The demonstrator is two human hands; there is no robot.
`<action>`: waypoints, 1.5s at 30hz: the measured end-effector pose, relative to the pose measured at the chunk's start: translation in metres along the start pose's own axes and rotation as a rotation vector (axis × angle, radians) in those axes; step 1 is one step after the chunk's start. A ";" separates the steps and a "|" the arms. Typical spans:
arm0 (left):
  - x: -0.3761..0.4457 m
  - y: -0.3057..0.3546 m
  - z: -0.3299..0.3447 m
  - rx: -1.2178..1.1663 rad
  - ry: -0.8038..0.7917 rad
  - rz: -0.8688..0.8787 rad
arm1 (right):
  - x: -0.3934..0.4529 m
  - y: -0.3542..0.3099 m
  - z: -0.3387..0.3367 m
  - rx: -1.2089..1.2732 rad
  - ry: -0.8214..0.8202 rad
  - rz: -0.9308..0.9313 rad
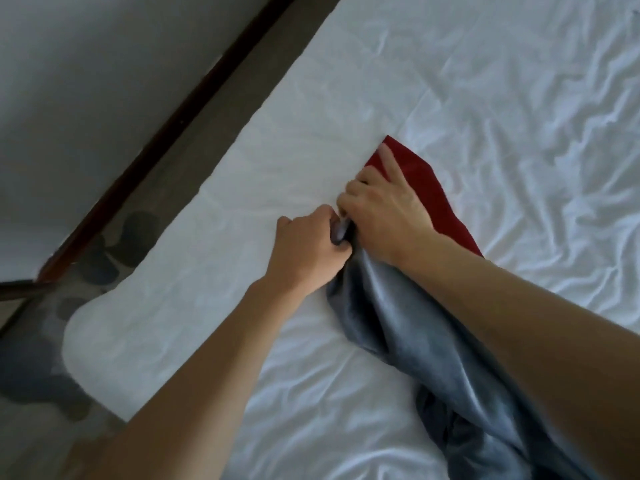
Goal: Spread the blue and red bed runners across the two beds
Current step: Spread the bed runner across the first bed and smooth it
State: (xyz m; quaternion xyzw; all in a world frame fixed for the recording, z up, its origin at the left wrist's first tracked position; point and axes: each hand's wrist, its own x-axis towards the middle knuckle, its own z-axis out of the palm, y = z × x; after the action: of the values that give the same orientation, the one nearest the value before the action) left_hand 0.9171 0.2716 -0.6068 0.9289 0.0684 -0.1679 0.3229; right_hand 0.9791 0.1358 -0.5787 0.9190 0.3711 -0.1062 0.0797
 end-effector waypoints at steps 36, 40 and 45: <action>0.055 -0.132 -0.113 0.179 0.198 -0.154 | 0.155 -0.045 -0.013 0.056 0.084 -0.008; 0.060 -0.163 -0.135 0.120 0.113 -0.258 | 0.194 -0.073 -0.016 0.090 0.040 -0.068; 0.060 -0.149 -0.119 -0.052 0.139 -0.211 | 0.194 -0.079 -0.010 0.102 0.026 -0.082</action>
State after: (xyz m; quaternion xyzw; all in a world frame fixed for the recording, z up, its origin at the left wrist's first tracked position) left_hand 0.9699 0.4633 -0.6272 0.9173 0.1924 -0.1344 0.3217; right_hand 1.0617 0.3233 -0.6238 0.9073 0.4035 -0.1159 0.0236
